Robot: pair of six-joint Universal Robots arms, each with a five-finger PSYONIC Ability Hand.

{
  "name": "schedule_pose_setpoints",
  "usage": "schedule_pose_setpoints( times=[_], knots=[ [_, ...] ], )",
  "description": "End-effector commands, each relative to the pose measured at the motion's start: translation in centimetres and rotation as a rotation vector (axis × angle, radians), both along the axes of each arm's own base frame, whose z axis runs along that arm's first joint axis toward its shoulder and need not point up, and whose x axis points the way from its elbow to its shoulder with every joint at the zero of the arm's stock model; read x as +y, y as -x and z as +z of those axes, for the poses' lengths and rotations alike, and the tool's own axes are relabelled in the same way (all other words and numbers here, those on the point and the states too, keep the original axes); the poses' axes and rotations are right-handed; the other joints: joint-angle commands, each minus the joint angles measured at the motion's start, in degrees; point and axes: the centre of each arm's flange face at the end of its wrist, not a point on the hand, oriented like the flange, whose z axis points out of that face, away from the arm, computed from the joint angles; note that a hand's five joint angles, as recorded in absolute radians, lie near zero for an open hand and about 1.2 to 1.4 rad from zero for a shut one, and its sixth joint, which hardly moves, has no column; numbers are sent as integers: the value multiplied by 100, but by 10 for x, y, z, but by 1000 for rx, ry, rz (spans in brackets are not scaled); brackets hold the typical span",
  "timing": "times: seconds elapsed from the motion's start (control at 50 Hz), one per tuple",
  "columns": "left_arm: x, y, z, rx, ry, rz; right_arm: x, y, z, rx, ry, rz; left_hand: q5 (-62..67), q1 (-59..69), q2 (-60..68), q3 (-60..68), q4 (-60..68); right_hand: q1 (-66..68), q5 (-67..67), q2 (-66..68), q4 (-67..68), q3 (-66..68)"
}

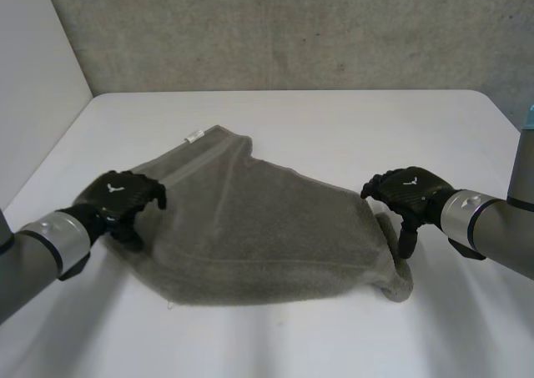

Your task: Fold the towel.

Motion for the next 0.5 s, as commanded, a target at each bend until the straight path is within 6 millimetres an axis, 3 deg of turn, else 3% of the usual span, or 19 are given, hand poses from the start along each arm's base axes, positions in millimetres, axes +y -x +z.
schedule_pose_setpoints(
  times=[0.02,0.16,0.26,0.5],
  knots=[
    [-23,-29,0,-93,50,59,2,1,-3,3,-12,2,27,9,22,20,7,-300,-377,-378,-490,-393],
    [-47,-66,-10,-209,57,82,3,1,-4,4,-17,3,-409,-427,-414,-417,-429,-300,-377,-378,-490,-393],
    [-58,-78,-14,-218,52,68,4,1,-5,0,-22,4,-494,-512,-500,-502,-514,-300,-377,-378,-490,-393],
    [-62,-78,-22,-155,49,-14,7,1,-10,0,-38,7,-343,-361,-348,-350,-363,-300,-377,-378,-490,-393]
  ],
)
